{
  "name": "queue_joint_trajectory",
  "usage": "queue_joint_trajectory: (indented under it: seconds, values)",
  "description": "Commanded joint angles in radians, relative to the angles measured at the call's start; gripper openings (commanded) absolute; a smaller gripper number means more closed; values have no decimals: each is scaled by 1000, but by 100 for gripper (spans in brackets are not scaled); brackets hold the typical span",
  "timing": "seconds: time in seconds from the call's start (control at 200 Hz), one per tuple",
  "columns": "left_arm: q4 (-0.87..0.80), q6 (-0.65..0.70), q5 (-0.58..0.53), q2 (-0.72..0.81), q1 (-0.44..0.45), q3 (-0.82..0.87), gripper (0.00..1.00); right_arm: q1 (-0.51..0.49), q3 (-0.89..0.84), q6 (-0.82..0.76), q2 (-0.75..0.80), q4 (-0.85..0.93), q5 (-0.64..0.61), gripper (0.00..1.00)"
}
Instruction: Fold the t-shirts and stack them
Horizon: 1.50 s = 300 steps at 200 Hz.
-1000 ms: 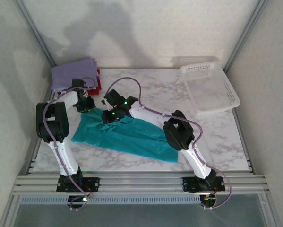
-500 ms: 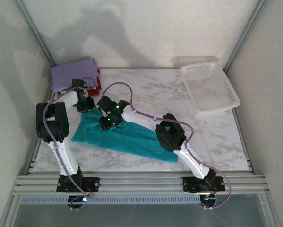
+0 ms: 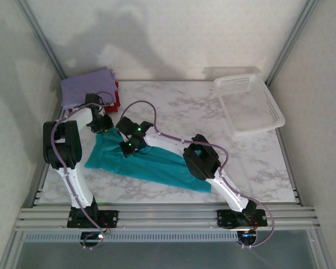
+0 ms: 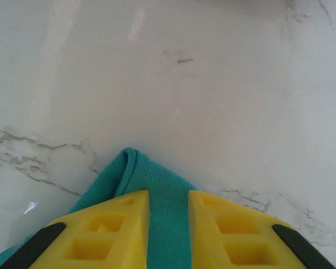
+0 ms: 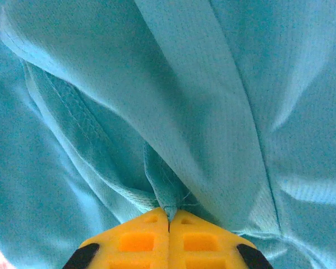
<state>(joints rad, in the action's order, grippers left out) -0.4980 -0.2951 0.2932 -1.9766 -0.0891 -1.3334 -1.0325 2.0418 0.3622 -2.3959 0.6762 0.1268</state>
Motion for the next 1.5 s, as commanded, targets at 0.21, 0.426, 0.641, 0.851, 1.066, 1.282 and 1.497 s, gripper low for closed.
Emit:
queue_joint_trajectory:
  seconds: [0.21,0.426,0.641,0.851,1.066,1.282,1.497]
  values:
    - [8,8,-4,-39,-8,13,23,-29,-153,-15,128,-36,87,1]
    - [13,10,-3,-22,-6,28,22,-27,-234,32,202,-29,19,26]
    - [-6,-4,-51,113,12,63,23,32,-376,154,316,-47,-71,31]
    - [-17,-28,-62,181,73,119,20,111,-449,211,299,-78,-81,17]
    - [57,-62,-45,136,141,189,8,169,-559,264,317,-96,-121,0]
    - [102,-76,-35,51,167,163,7,234,-644,283,324,-99,-161,0]
    - [111,-67,15,-68,168,22,13,316,-636,241,316,-79,-204,0]
